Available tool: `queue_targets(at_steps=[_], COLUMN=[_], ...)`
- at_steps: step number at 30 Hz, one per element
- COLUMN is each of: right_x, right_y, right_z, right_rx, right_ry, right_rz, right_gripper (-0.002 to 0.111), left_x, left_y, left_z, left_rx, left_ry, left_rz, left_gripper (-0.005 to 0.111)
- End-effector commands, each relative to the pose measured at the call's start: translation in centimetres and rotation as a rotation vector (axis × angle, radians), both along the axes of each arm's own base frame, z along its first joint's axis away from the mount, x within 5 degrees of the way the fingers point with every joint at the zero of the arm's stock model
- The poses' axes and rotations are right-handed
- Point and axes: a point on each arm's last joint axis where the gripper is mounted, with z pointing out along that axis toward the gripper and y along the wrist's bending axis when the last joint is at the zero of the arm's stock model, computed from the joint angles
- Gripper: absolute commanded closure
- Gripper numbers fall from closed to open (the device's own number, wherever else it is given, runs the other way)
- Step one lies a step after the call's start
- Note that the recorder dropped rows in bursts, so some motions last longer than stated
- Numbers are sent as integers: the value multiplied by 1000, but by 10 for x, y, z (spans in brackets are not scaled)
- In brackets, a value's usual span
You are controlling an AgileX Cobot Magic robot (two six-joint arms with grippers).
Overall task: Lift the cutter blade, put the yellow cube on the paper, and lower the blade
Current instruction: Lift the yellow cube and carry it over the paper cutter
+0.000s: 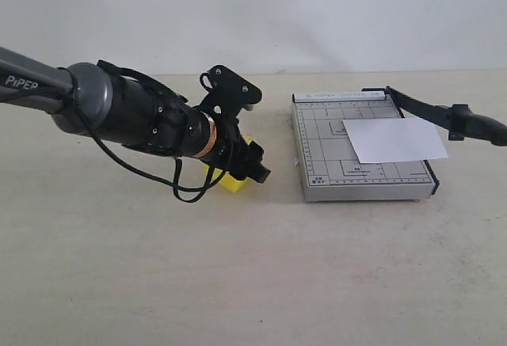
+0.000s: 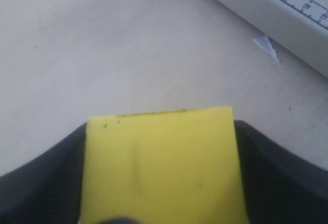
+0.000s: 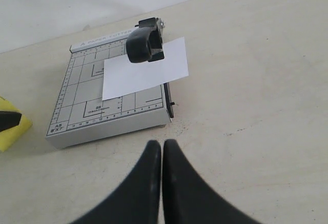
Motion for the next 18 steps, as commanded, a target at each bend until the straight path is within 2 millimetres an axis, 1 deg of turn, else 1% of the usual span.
queue_targets(at_steps=[1, 4, 7, 9, 11, 12, 14, 16, 18], right_x=[0, 0, 0, 0, 0, 0, 0, 0, 0], right_y=[0, 0, 0, 0, 0, 0, 0, 0, 0], right_z=[-1, -1, -1, -1, -1, -1, -1, -1, -1], right_rx=[7, 7, 7, 7, 7, 7, 7, 7, 7], right_ry=[0, 0, 0, 0, 0, 0, 0, 0, 0], right_rz=[-4, -4, -4, -4, -4, -4, -4, -4, -4], right_gripper=[107, 107, 107, 107, 107, 107, 107, 107, 107], left_x=[3, 2, -3, -11, -20, -24, -35, -46, -52], left_y=[4, 7, 11, 11, 6, 1, -14, -37, -61], left_z=[18, 47, 89, 114, 136, 143, 148, 139, 129], left_rx=[-36, -70, -131, -201, -265, -289, -283, -226, -160], left_ry=[-19, -68, -141, -175, -213, -228, -256, -262, -279], left_rz=[88, 117, 123, 80, -17, -98, -263, -369, -441], left_gripper=[101, 102, 102, 102, 102, 102, 102, 102, 102])
